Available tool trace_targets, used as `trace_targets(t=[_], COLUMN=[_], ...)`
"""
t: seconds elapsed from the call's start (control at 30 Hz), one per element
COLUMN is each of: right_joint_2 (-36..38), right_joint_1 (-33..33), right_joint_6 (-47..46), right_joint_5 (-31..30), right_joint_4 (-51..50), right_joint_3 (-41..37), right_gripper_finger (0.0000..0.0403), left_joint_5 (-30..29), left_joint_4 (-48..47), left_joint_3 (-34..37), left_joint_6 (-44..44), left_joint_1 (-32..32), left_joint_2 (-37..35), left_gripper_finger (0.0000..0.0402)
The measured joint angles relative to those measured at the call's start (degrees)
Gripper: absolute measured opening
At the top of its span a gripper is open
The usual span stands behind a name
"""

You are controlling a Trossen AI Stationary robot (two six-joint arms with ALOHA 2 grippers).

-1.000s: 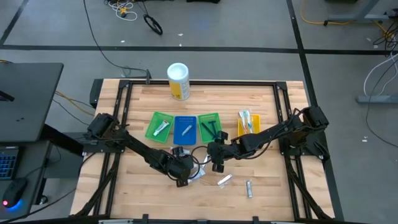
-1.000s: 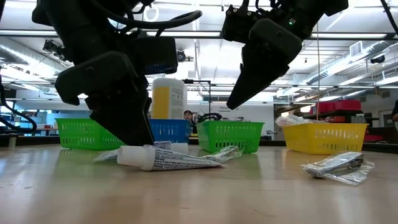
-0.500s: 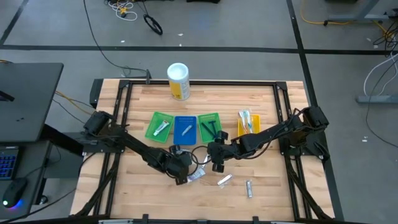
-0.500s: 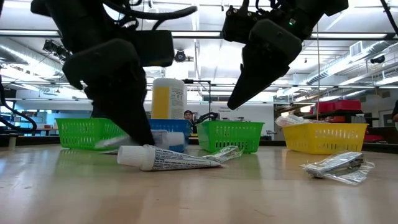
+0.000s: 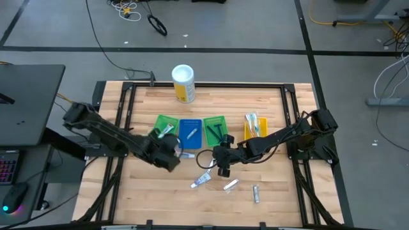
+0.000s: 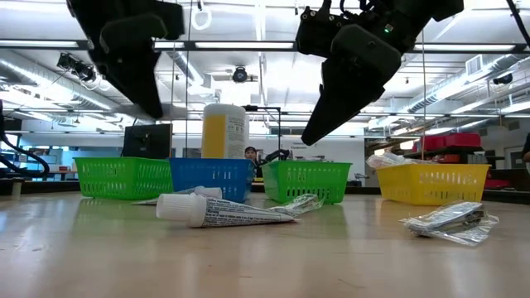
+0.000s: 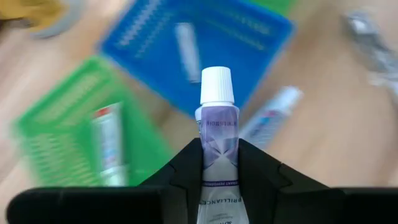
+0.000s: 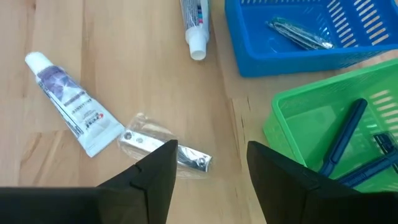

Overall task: Pick & Place Travel size toiletries
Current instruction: Put the purple and white toothpaste into the left green bin

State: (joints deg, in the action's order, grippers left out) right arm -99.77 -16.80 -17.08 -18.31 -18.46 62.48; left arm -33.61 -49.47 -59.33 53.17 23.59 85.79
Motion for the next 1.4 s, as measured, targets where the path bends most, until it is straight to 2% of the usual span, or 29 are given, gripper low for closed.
trace_targets(t=[0.17, 0.3, 0.4, 0.6, 0.73, 0.87, 1.03, 1.4], right_joint_2=[0.0, 0.0, 0.0, 0.0, 0.0, 0.0, 0.0, 0.0], right_joint_1=[0.0, 0.0, 0.0, 0.0, 0.0, 0.0, 0.0, 0.0], right_joint_6=[0.1, 0.9, 1.0, 1.1, 1.1, 1.1, 1.5, 1.5], right_joint_5=[0.4, 0.4, 0.4, 0.5, 0.5, 0.5, 0.5, 0.5], right_joint_4=[1.1, 1.4, 1.9, 2.4, 2.4, 2.4, 2.4, 2.4], right_joint_3=[0.0, 0.0, 0.0, 0.0, 0.0, 0.0, 0.0, 0.0], right_gripper_finger=[0.0204, 0.0204, 0.0204, 0.0204, 0.0204, 0.0204, 0.0204, 0.0204], left_joint_5=[-0.6, -1.8, 0.2, 4.7, 9.7, 13.6, 14.0, 15.4], left_joint_4=[-8.9, -9.9, -5.7, 5.5, 16.1, 23.4, 23.3, 23.2], left_joint_3=[0.0, 0.2, 2.8, 12.7, 18.0, 21.3, 21.7, 21.6], left_joint_6=[4.5, 3.2, -1.6, -6.6, -12.8, -14.9, -15.8, -18.0], left_joint_1=[-3.6, -7.9, -12.1, -20.0, -24.9, -28.6, -30.6, -30.8], left_joint_2=[-4.7, -5.2, -5.3, -5.3, -5.3, -5.2, -5.2, -5.2], left_gripper_finger=[0.0096, 0.0096, 0.0096, 0.0096, 0.0096, 0.0096, 0.0111, 0.0182])
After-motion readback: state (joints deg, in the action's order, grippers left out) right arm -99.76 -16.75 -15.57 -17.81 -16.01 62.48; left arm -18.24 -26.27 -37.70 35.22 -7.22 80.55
